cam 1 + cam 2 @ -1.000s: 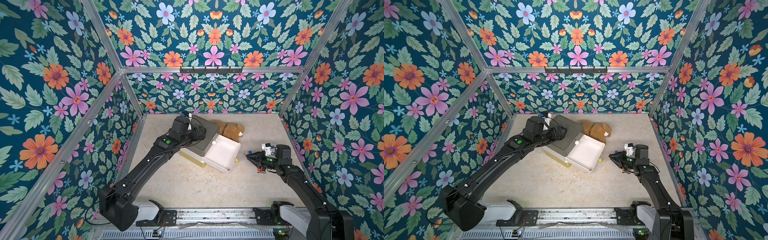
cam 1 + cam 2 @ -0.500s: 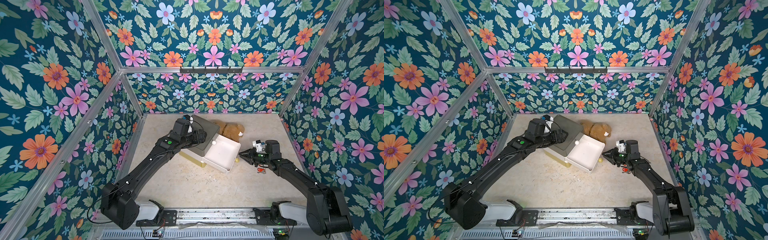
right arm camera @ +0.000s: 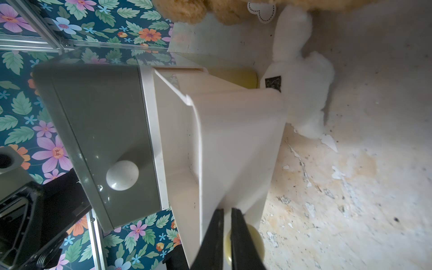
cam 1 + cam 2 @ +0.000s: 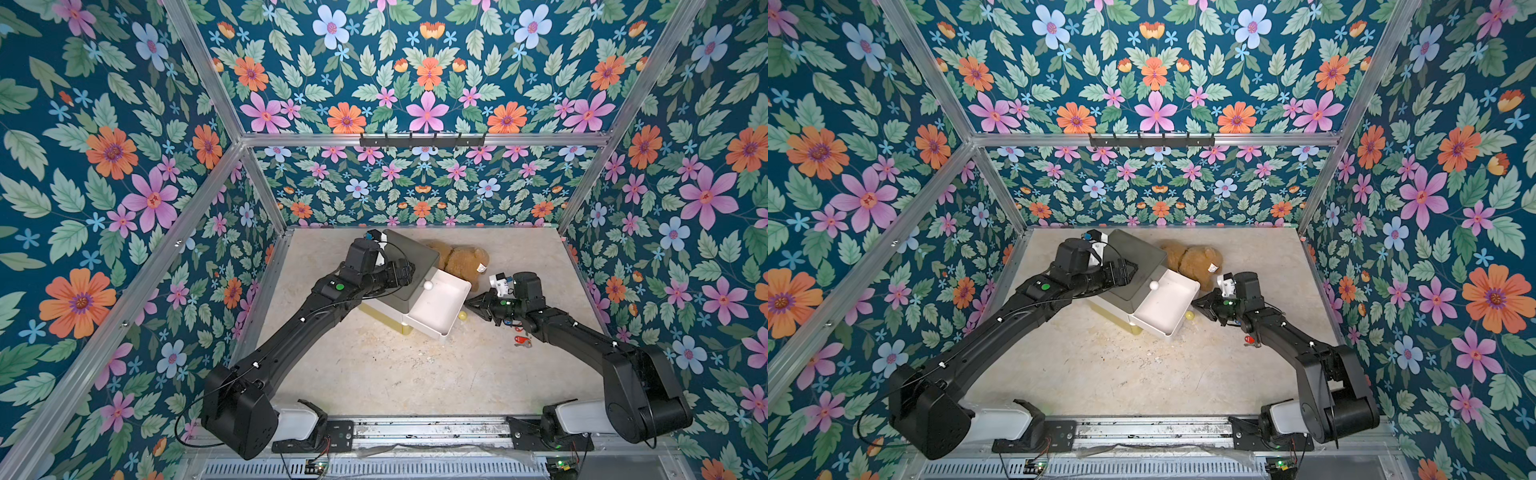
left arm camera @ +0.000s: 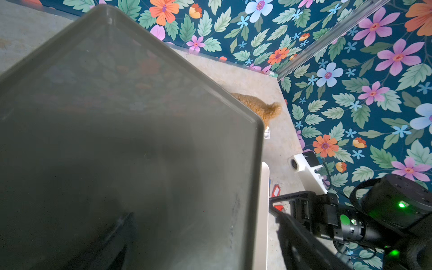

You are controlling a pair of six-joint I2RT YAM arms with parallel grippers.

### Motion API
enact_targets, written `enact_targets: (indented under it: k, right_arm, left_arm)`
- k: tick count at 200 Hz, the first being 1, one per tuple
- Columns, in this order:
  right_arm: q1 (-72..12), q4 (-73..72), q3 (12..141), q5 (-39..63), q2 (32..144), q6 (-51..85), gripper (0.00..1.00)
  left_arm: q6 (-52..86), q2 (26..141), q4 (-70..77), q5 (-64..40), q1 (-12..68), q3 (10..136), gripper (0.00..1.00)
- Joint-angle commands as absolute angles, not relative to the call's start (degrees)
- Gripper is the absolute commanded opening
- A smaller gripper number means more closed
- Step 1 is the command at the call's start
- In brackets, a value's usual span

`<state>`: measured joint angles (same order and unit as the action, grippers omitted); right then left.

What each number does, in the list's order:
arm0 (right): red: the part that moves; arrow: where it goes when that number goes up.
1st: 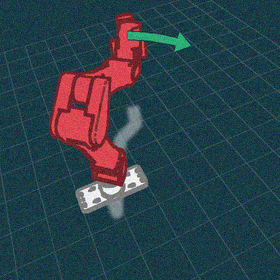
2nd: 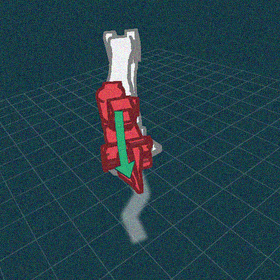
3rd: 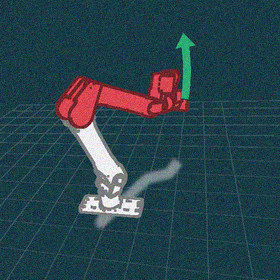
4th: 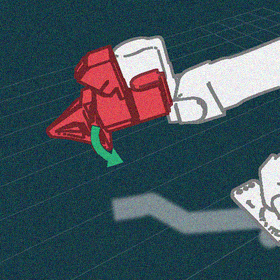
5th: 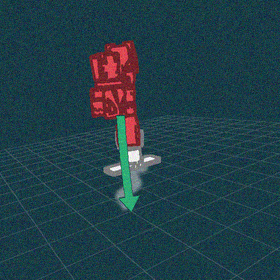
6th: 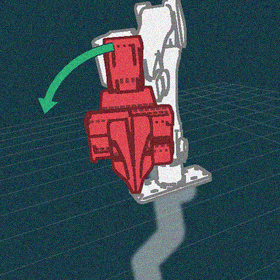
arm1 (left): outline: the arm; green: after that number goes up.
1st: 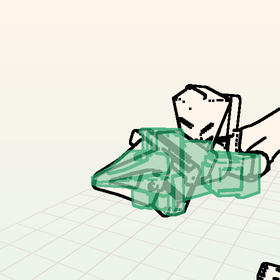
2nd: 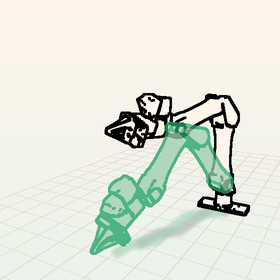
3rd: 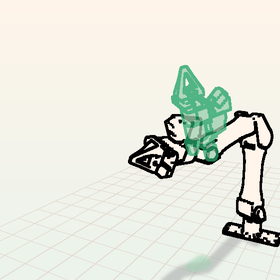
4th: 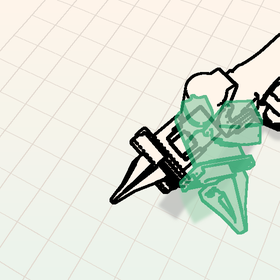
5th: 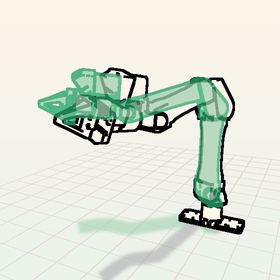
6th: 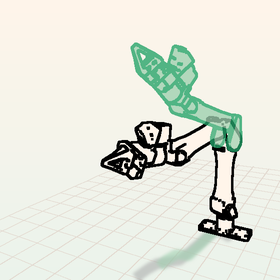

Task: Take the keys out of the drawer
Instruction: Close the drawer in the storage box.

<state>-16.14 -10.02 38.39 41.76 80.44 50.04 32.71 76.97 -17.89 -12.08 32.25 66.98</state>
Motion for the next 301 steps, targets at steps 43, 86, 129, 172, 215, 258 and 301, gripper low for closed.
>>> enact_targets:
  k: [43,86,129,172,215,258,301]
  right_arm:
    - [-19.5,-15.9,44.2,41.2,87.9,51.7,0.12]
    - [-21.8,-17.6,49.4,41.2,93.4,52.5,0.12]
    - [-23.3,-19.5,53.7,41.8,99.3,53.9,0.12]
    - [-24.7,-21.7,56.4,42.2,102.9,55.5,0.14]
    - [-25.9,-23.1,58.2,42.3,105.2,56.4,0.16]
    - [-26.2,-22.6,57.9,41.5,104.5,56.0,0.24]
    - [-24.8,-17.8,54.7,37.2,98.9,52.3,0.40]
  left_arm:
    - [32.7,76.1,-20.8,-12.7,32.1,66.3,0.99]
    - [32.2,75.1,-21.8,-12.5,31.9,66.0,0.99]
    - [32.1,74.2,-22.1,-12.4,31.7,65.9,0.99]
    - [32.3,73.5,-22.2,-12.7,31.6,66.0,0.99]
    - [32.3,72.1,-21.5,-13.3,31.6,65.4,0.99]
    - [32.7,69.4,-19.5,-13.1,31.6,63.0,0.99]
    - [32.8,64.5,-15.7,-11.3,31.6,60.2,0.99]
